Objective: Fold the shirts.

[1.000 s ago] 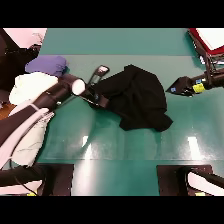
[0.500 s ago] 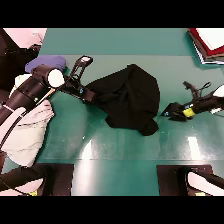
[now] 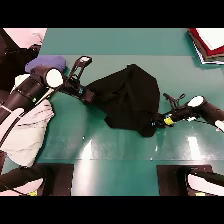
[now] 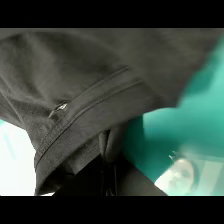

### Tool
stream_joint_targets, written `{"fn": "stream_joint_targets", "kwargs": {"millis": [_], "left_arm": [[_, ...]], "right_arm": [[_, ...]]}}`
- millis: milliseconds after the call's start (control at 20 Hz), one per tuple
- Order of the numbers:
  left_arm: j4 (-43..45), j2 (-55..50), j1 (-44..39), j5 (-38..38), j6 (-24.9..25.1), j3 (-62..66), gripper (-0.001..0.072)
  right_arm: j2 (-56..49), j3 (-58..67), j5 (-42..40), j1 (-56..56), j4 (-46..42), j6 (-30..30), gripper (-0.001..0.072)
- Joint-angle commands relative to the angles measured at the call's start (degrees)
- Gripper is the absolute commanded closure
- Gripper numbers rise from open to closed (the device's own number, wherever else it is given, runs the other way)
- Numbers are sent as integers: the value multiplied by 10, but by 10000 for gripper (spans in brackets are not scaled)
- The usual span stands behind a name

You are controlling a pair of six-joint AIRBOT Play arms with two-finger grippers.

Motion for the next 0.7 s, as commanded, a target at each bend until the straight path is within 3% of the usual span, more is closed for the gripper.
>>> {"fn": "stream_joint_targets", "kwargs": {"millis": [0, 200, 400, 450, 500, 550, 650], "left_arm": [[16, 35, 21, -34, 1, 0, 680], [9, 92, 44, -132, 20, -29, 680], [-159, 107, 43, -128, 48, -126, 677], [-165, 106, 43, -121, 48, -140, 507], [-162, 106, 43, -115, 43, -148, 96], [-151, 106, 45, -113, 33, -148, 8], [-89, 112, 45, -116, 24, -129, 8]], "right_arm": [[30, -3, 6, -2, -18, -12, 698], [143, 32, 90, -125, -104, 10, 698], [189, 89, 144, -187, -120, 9, 698], [191, 97, 145, -187, -119, 9, 697], [190, 103, 146, -183, -116, 10, 697], [191, 104, 144, -179, -116, 10, 696], [191, 104, 144, -171, -120, 10, 696]]}}
